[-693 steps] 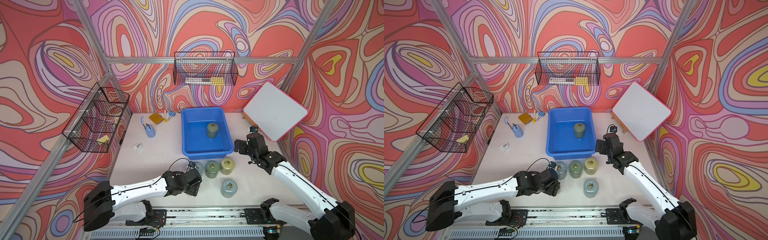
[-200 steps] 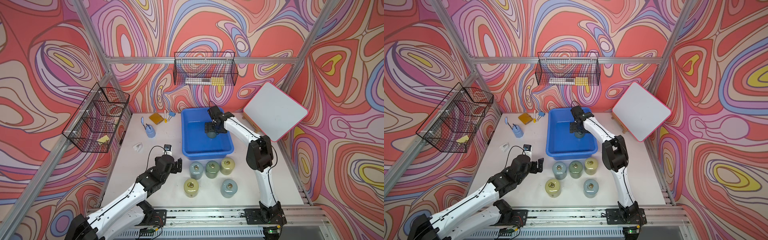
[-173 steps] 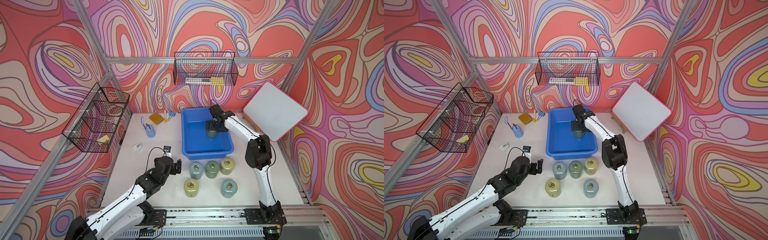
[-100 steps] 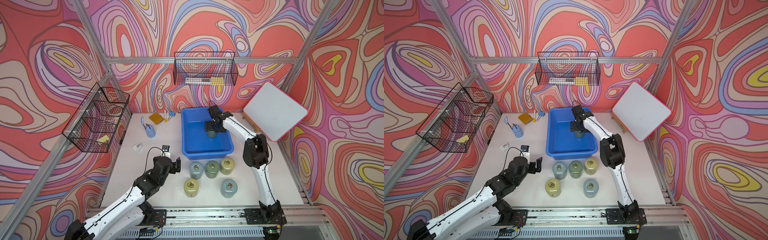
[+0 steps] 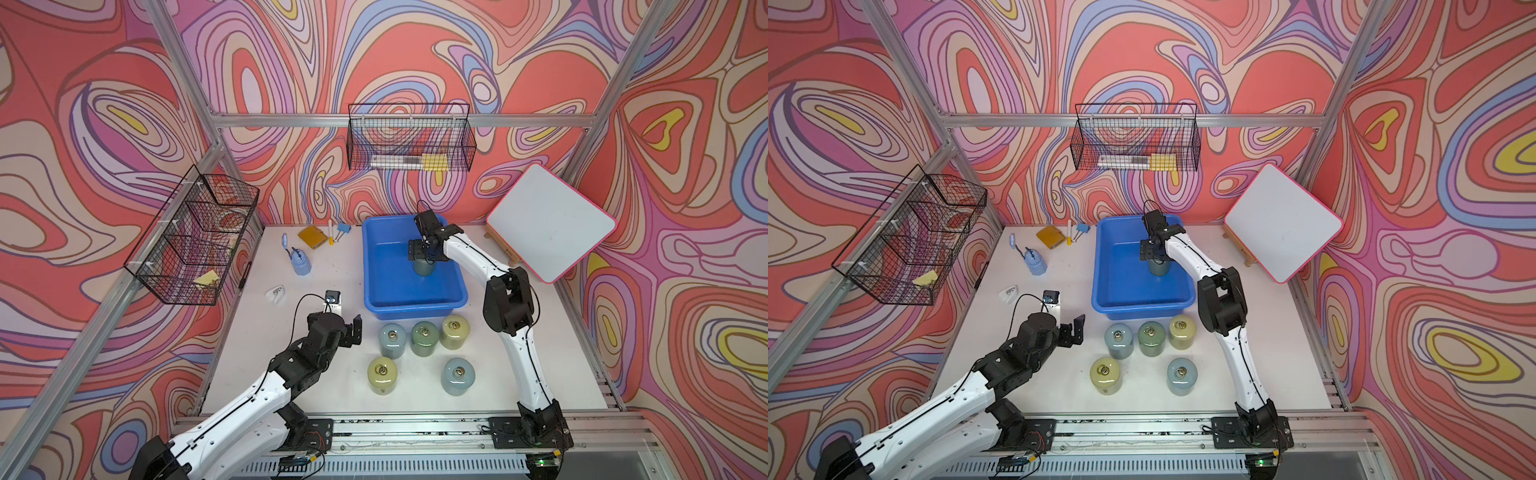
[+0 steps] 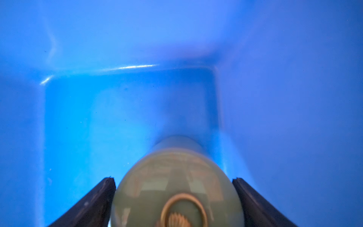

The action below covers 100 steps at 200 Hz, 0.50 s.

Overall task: Take the tea canister out of the basket
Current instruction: Pick up the tea canister from the basket.

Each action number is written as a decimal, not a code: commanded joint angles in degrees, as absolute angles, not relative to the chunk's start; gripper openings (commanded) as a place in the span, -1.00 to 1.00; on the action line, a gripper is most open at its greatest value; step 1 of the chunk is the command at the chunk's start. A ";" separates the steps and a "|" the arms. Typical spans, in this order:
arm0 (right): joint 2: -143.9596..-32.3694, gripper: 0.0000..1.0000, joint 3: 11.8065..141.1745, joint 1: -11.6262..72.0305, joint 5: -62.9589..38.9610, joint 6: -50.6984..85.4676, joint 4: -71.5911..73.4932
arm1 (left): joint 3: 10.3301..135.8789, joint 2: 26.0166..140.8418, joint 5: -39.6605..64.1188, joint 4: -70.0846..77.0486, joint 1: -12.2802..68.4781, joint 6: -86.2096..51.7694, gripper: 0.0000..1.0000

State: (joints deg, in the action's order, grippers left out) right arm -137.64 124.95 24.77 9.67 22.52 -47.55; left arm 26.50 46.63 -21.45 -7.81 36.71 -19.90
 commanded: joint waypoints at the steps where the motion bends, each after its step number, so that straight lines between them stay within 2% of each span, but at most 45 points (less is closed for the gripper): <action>1: -139.47 0.87 126.20 24.70 10.44 21.86 -47.19 | 25.66 46.76 -22.43 -6.47 36.34 -19.17 0.98; 51: -139.60 0.73 125.86 24.70 10.01 21.80 -46.69 | 25.60 47.10 -22.50 -6.33 36.39 -19.05 0.98; 100: -138.33 0.43 124.74 24.74 10.44 21.12 -46.19 | 25.55 47.20 -22.58 -6.17 36.38 -18.98 0.98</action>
